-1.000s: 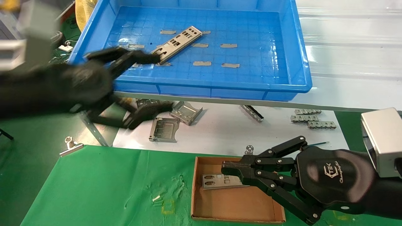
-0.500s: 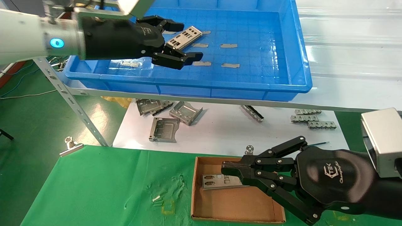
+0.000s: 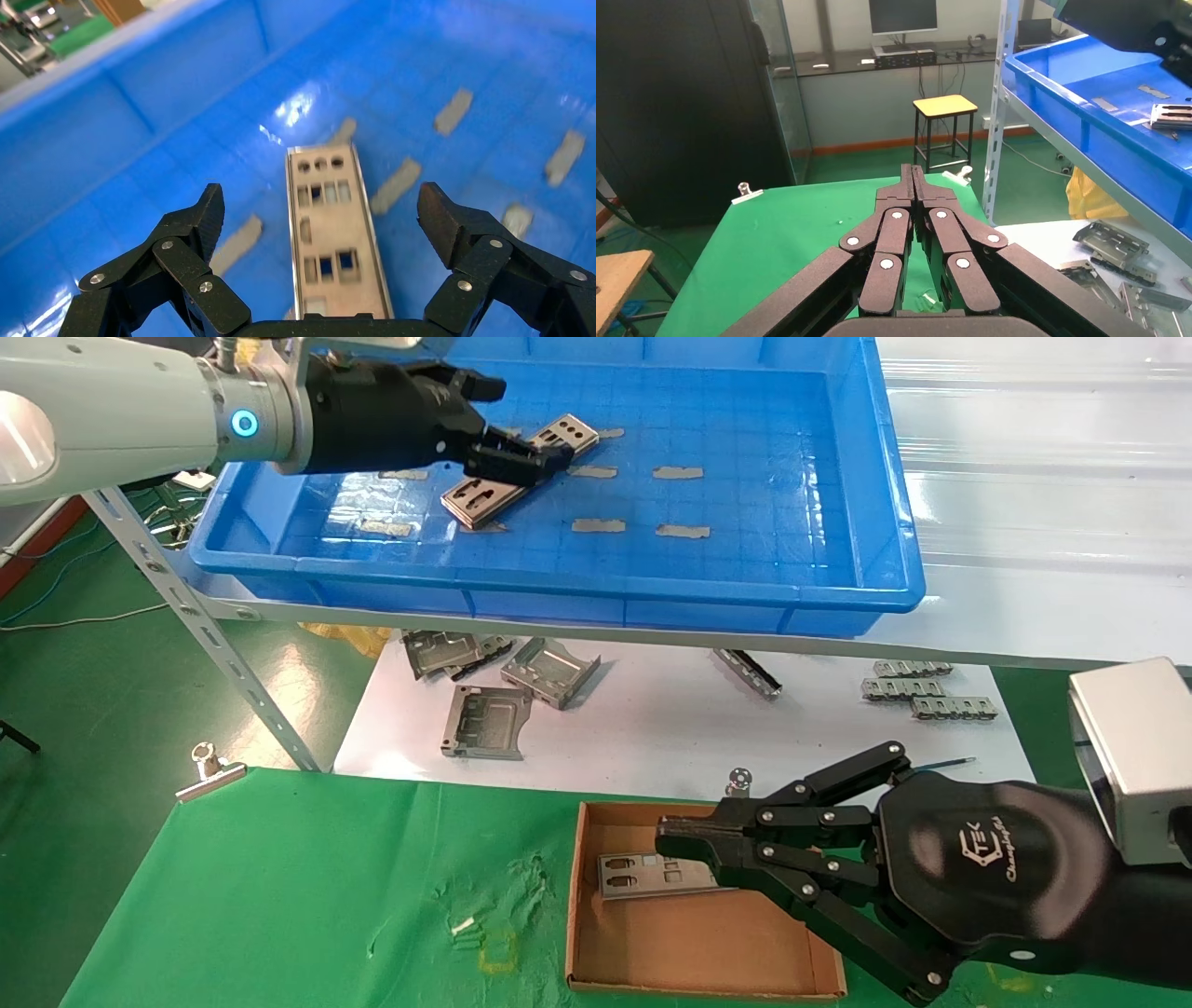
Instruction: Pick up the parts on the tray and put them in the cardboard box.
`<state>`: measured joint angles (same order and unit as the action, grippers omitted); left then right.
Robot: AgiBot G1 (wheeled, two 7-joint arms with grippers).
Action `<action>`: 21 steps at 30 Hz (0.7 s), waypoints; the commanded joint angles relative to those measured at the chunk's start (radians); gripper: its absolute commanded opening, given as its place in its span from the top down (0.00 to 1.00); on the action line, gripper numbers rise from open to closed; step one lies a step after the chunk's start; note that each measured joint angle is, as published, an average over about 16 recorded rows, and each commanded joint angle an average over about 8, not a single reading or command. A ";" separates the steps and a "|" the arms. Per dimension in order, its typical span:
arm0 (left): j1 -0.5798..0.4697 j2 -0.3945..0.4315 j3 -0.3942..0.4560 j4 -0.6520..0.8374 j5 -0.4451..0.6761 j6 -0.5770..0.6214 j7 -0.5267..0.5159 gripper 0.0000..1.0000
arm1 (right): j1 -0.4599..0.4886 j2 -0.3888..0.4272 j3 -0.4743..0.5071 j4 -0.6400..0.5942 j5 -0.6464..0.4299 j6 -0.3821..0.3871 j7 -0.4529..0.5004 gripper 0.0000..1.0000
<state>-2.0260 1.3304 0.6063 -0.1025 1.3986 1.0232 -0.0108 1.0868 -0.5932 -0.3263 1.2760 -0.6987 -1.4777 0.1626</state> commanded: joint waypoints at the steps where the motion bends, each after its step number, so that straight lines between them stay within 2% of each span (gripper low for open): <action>1: -0.011 0.009 0.013 0.018 0.017 -0.003 -0.001 0.00 | 0.000 0.000 0.000 0.000 0.000 0.000 0.000 1.00; 6: -0.016 0.014 0.024 0.030 0.028 0.005 -0.017 0.01 | 0.000 0.000 0.000 0.000 0.000 0.000 0.000 1.00; 8: -0.015 0.015 0.025 0.030 0.028 0.007 -0.024 0.14 | 0.000 0.000 0.000 0.000 0.000 0.000 0.000 1.00; 14: -0.005 0.017 0.025 0.025 0.020 0.005 -0.037 0.87 | 0.000 0.000 0.000 0.000 0.000 0.000 0.000 1.00; 15: -0.003 0.017 0.025 0.024 0.018 0.003 -0.038 0.94 | 0.000 0.000 0.000 0.000 0.000 0.000 0.000 1.00; 17: 0.001 0.018 0.024 0.022 0.015 -0.003 -0.041 1.00 | 0.000 0.000 0.000 0.000 0.000 0.000 0.000 1.00; 21: 0.009 0.020 0.026 0.020 0.011 -0.022 -0.052 1.00 | 0.000 0.000 -0.001 0.000 0.000 0.000 0.000 1.00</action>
<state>-2.0176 1.3497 0.6330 -0.0834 1.4106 1.0014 -0.0647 1.0870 -0.5930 -0.3269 1.2760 -0.6983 -1.4774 0.1623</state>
